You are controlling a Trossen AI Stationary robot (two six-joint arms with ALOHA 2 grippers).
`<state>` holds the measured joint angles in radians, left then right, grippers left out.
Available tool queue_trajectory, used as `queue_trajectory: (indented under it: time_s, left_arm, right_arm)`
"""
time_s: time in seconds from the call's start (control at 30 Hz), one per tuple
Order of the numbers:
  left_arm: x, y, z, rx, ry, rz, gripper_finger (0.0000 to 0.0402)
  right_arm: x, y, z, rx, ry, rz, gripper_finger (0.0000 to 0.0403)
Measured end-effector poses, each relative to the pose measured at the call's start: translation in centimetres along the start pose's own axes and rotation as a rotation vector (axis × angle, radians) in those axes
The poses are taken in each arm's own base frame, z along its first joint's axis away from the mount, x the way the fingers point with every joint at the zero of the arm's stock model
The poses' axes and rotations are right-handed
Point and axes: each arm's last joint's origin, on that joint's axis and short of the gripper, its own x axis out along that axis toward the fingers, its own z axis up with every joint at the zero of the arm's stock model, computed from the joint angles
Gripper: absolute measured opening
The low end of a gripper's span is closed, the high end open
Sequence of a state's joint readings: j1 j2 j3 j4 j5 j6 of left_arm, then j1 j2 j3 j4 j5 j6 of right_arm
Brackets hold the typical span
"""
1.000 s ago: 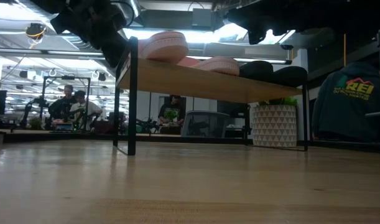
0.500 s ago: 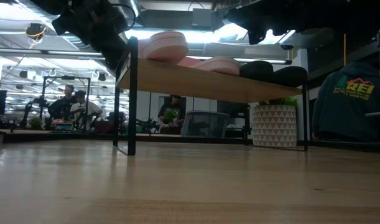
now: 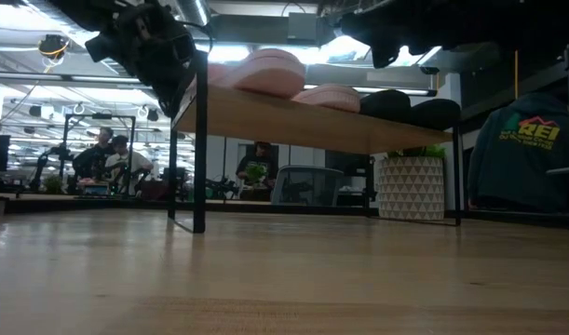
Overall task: Pick and place slides into the shelf
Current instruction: Put the left pink slide on the shelf, then return to Home Position
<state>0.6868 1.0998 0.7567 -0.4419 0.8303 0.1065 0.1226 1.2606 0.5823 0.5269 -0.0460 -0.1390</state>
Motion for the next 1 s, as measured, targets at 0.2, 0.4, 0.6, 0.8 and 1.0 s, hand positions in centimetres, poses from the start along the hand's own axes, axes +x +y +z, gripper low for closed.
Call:
queue_trajectory:
  time_s: [0.2, 0.4, 0.6, 0.8, 1.0]
  left_arm:
    - [-0.4, -0.3, 0.3, 0.03, -0.014, 0.017, 0.008]
    - [-2.3, -1.4, 3.5, 0.195, -0.104, 0.094, 0.008]
    - [-4.0, -1.9, 5.5, 0.283, -0.108, 0.43, 0.0074]
    - [-4.6, -3.4, 5.7, 0.362, -0.134, 0.444, 0.0007]
    - [-5.7, -6.8, 5.6, 0.482, -0.213, 0.403, 0.0001]
  right_arm:
    - [0.0, 0.0, -0.1, 0.0, 0.01, 0.001, 0.0023]
    - [0.0, 0.0, -0.2, 0.004, 0.018, 0.003, 0.0023]
    - [0.0, 0.1, -0.2, -0.012, 0.024, 0.004, 0.0023]
    - [-0.4, -0.4, 0.6, -0.039, 0.018, -0.019, 0.0023]
    - [-2.3, -1.5, 3.5, -0.023, 0.041, -0.05, 0.0005]
